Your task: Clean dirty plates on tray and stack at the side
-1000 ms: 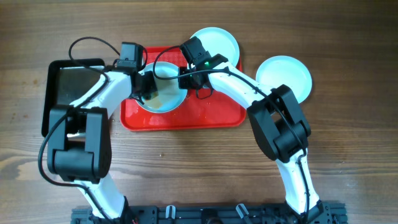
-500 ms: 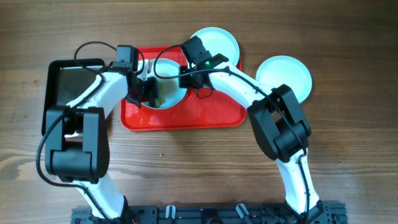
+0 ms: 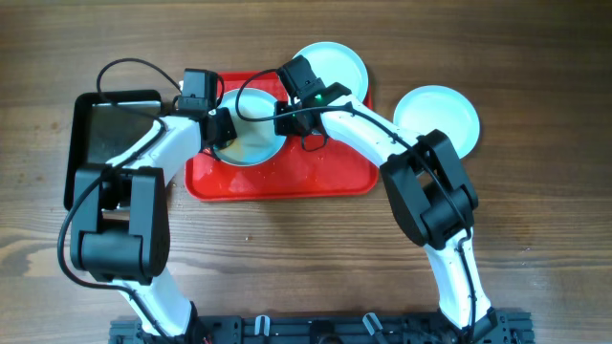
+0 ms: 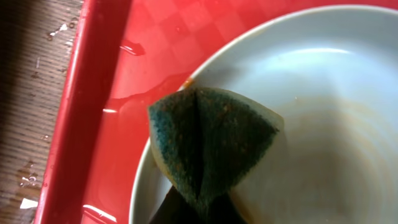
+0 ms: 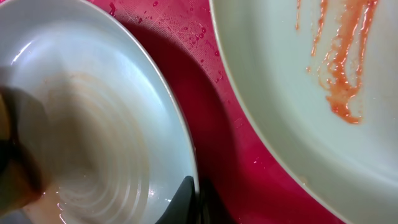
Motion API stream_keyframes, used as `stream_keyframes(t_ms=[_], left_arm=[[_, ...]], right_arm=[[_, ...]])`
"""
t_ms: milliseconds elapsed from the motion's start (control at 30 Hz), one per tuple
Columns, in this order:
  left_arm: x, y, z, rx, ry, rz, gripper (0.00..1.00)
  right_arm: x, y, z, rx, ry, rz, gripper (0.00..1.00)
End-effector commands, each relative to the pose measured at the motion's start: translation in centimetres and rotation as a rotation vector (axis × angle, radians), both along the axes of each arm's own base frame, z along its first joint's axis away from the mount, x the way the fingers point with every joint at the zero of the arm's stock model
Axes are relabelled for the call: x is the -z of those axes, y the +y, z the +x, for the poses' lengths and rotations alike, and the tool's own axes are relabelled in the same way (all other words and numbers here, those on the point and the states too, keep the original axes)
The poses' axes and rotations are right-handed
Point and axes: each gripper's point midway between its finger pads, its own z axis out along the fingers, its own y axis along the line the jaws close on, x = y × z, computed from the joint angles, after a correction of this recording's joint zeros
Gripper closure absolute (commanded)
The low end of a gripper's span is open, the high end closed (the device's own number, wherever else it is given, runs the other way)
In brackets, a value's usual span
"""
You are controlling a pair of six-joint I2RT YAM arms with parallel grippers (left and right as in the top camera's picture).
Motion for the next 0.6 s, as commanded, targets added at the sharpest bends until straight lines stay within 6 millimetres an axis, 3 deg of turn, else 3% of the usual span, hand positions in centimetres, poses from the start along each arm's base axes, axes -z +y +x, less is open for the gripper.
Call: stream_keyframes(t_ms=[0,467,567], left_arm=[[3.3,3.8,-1.9,-0.112,0.054,0.154,0.96],[0.4,5.2,2.5,-0.18,-0.171,0.252,0.96],[-0.5,6.1,3.1,-0.278,-0.231,0.263,0.96]], right_arm=[[0.7,0.1,-0.4,-0.006,0.014,-0.007,0.96],[0.6,0.3,-0.5,-0.015,0.016,0.007,0.96],[0.6,0.4,-0.5,-0.017,0.017,0.009,0.96]])
